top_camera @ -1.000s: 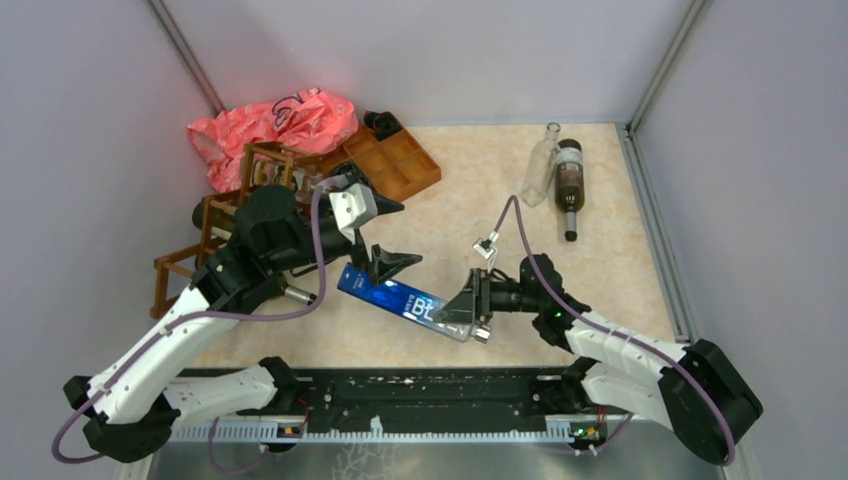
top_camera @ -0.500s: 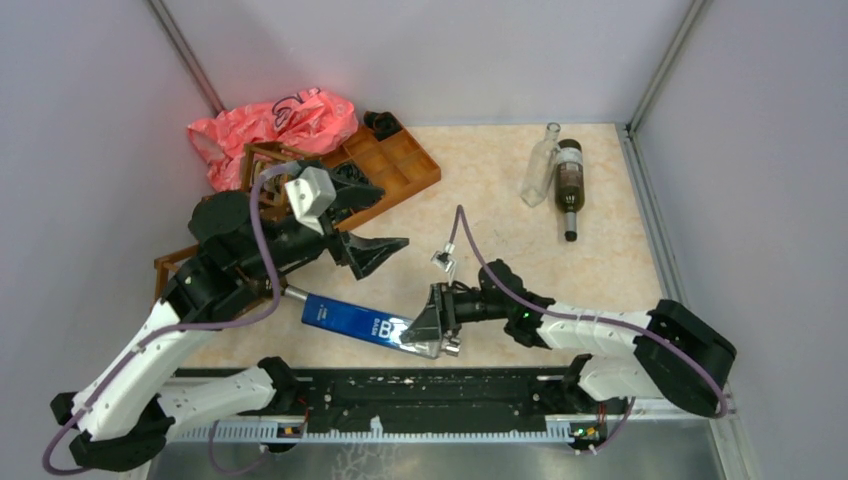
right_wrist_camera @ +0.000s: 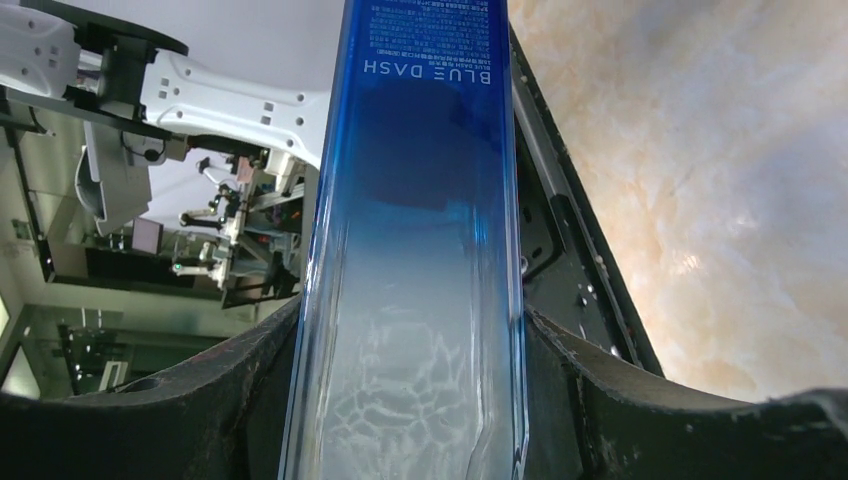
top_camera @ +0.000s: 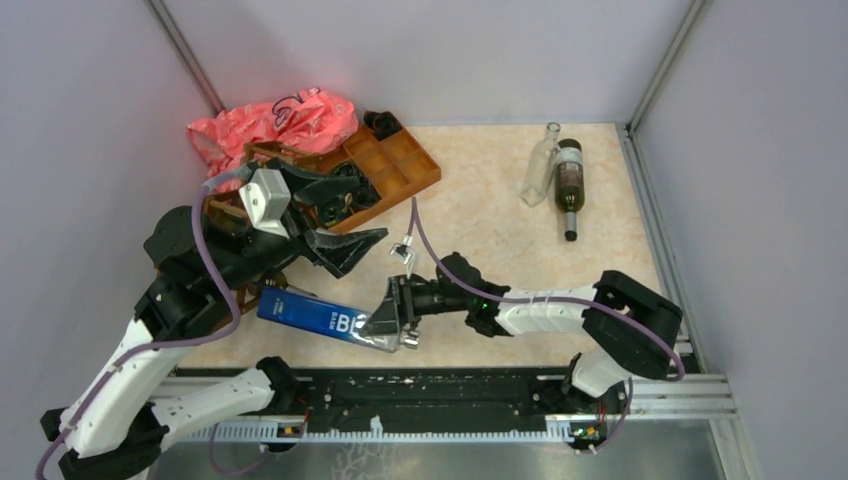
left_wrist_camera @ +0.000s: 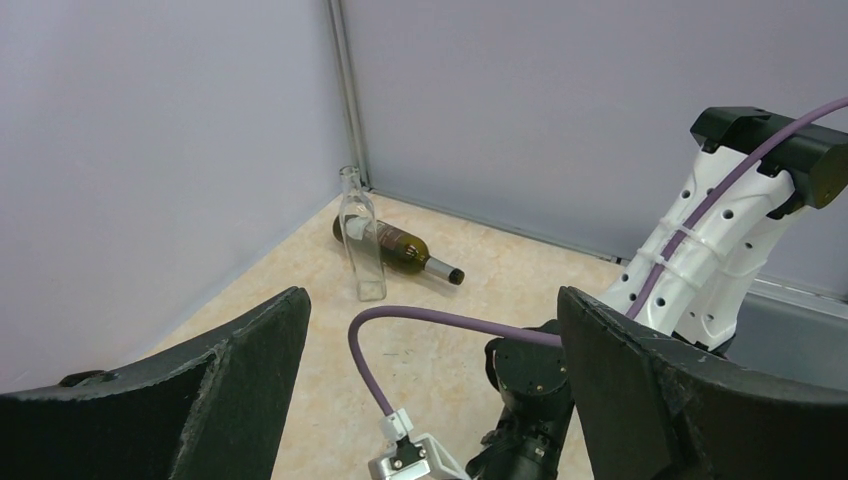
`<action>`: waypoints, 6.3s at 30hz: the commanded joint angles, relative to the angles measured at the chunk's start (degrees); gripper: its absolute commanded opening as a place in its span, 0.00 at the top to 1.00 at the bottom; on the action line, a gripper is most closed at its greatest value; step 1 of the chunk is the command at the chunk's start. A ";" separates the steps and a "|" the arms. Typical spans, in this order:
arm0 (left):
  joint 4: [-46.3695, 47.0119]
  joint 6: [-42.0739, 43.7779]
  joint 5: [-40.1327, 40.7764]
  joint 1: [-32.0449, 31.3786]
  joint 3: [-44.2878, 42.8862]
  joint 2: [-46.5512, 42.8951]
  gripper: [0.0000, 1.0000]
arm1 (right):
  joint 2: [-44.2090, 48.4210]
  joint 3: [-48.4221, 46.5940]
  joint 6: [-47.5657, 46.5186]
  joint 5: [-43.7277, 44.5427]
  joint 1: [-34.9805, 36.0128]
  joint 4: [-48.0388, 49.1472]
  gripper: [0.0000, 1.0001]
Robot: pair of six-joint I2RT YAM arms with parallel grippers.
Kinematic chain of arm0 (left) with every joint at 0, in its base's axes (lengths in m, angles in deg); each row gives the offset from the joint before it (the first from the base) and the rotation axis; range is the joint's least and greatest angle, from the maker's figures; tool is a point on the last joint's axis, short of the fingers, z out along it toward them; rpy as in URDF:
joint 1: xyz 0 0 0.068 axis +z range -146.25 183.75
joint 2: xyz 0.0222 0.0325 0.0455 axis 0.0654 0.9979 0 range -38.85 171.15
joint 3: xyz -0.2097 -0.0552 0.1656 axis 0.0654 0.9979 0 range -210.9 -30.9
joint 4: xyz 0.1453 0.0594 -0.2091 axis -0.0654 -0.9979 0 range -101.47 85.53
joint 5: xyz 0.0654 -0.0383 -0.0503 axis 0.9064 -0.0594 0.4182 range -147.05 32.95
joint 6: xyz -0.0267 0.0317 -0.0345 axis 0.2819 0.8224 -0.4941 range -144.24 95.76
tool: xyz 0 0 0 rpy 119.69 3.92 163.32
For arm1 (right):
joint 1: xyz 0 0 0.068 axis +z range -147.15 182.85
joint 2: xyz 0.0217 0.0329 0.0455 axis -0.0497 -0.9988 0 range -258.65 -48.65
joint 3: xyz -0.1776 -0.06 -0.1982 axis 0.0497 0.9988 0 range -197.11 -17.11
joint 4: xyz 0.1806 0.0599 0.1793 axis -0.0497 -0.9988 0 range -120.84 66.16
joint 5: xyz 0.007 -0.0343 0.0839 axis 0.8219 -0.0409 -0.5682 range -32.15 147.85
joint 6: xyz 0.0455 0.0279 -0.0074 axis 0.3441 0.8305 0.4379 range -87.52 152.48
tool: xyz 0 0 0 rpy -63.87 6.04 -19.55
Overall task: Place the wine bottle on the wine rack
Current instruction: Place the wine bottle in the wine rack.
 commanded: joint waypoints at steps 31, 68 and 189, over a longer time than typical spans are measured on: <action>-2.75 2.50 3.88 -0.12 0.14 -2.90 0.01 | -18.09 -26.36 3.38 0.92 4.64 18.43 1.00; -6.59 4.70 5.63 -0.16 0.14 -5.69 0.01 | -29.31 -42.21 7.04 11.88 8.61 13.71 1.00; -10.58 3.12 10.26 -0.13 -0.89 -13.86 0.01 | -19.68 -45.85 -31.86 17.91 10.14 -12.13 0.05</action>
